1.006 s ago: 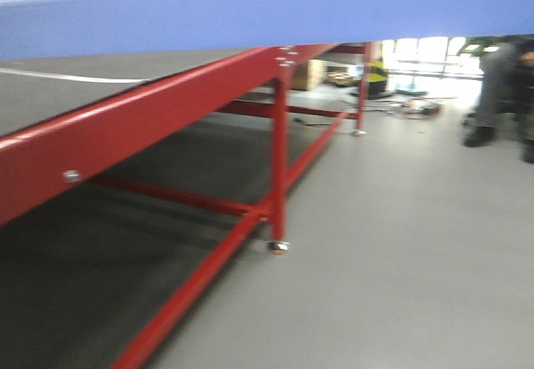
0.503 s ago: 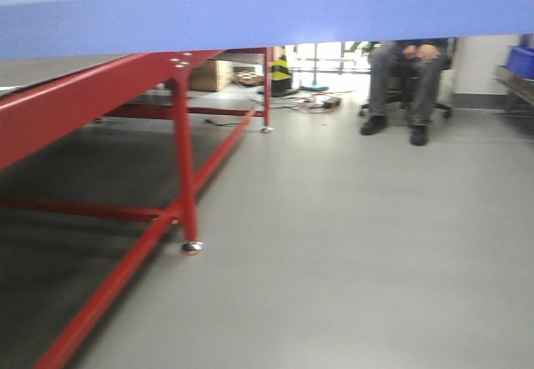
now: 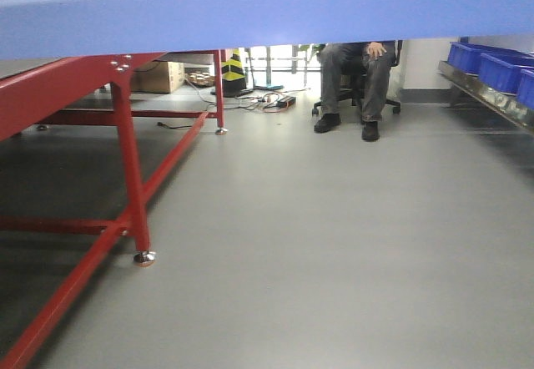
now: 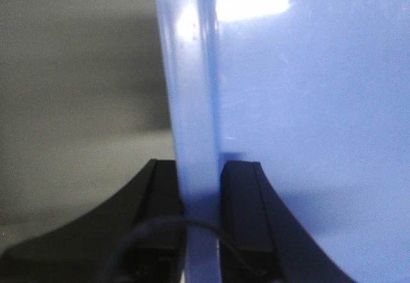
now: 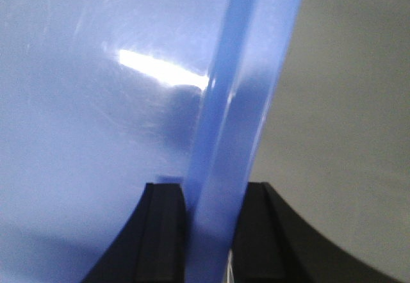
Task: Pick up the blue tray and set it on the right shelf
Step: 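Drive the base away from the table toward the shelving rack, holding the tray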
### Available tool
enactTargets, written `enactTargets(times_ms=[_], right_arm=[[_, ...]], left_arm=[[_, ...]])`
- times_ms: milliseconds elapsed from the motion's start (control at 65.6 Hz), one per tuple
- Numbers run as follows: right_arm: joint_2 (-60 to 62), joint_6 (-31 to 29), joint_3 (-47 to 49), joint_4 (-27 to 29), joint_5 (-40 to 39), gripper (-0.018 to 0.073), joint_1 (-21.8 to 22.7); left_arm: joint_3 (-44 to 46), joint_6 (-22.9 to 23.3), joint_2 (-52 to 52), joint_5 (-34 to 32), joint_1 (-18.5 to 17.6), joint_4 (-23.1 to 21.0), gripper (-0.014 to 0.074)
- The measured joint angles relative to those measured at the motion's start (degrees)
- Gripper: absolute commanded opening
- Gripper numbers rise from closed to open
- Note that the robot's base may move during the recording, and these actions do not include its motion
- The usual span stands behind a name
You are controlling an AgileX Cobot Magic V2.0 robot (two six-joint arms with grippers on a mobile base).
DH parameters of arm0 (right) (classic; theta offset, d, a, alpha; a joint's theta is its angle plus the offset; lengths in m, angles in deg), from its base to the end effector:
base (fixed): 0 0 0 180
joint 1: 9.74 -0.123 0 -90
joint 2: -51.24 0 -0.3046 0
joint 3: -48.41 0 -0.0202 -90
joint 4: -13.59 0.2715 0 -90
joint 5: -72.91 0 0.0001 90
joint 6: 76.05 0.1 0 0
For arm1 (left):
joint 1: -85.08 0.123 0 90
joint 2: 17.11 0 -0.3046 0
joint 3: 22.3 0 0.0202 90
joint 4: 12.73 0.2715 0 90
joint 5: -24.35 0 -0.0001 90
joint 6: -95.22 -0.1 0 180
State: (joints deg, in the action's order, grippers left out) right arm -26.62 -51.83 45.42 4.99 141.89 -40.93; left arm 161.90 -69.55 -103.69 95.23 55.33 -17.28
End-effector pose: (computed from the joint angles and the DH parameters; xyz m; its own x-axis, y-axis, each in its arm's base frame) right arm 0.2218 0.1179 0.3984 -0.8514 -0.0984 -0.5153 -0.1562 0.9852 0.0699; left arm 0.2508 -0.1520 0.3940 -0.8930 0.1799 -0.4125 0.2790 0.9405 -0.1938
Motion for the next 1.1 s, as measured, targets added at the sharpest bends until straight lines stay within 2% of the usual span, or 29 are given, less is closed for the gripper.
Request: enactTargets(times_ms=[1098], right_arm=[[0.0,0.0,0.0,-0.28,0.36,0.0056,0.0]], left_arm=[[0.0,0.0,0.0,0.12,0.0,-1.13,-0.0039]])
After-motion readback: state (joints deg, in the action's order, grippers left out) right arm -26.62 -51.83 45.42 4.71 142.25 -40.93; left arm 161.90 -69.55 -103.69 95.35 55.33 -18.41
